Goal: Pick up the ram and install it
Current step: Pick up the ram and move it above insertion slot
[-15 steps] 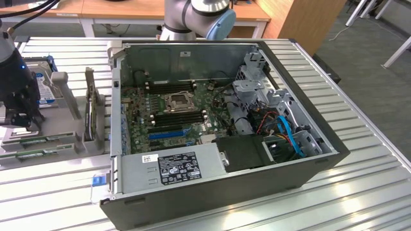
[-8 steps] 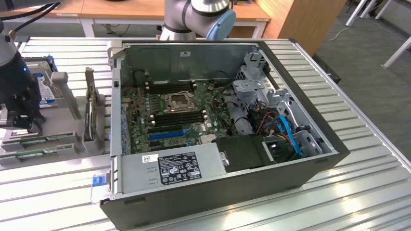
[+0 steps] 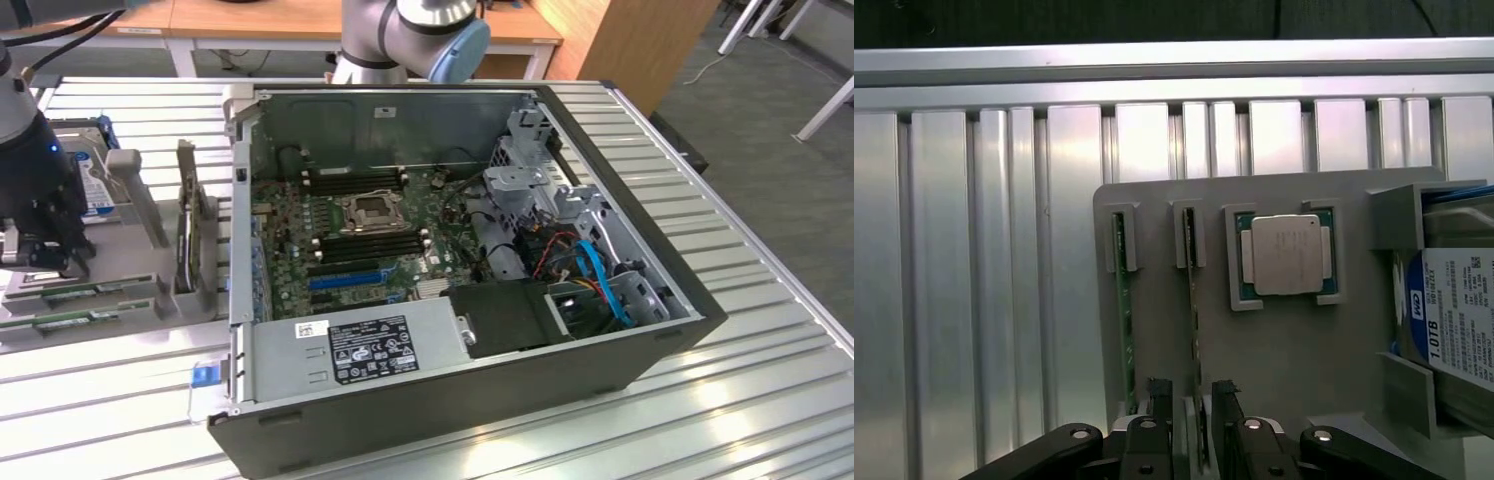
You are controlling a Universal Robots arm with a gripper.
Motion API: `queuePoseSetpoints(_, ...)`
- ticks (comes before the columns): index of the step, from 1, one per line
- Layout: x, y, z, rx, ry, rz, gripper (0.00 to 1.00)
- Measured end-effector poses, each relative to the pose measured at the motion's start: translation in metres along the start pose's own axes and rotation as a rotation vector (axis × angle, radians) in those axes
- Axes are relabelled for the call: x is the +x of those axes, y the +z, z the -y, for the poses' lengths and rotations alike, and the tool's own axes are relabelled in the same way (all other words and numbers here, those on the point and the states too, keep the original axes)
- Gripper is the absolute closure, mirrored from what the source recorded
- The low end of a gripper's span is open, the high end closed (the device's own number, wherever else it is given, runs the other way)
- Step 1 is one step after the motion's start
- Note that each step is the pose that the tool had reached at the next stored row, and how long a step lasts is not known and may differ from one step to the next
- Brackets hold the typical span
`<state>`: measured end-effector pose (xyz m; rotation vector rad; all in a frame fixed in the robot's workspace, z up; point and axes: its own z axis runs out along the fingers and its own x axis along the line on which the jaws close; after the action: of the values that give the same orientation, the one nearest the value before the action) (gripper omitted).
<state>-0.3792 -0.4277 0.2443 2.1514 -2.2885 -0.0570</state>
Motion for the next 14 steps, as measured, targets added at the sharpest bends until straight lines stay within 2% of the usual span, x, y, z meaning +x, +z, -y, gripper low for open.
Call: queuePoseSetpoints(14, 0.0002, 0.0073, 0.0002, -0.0001, 0.000, -0.0001, 0.70)
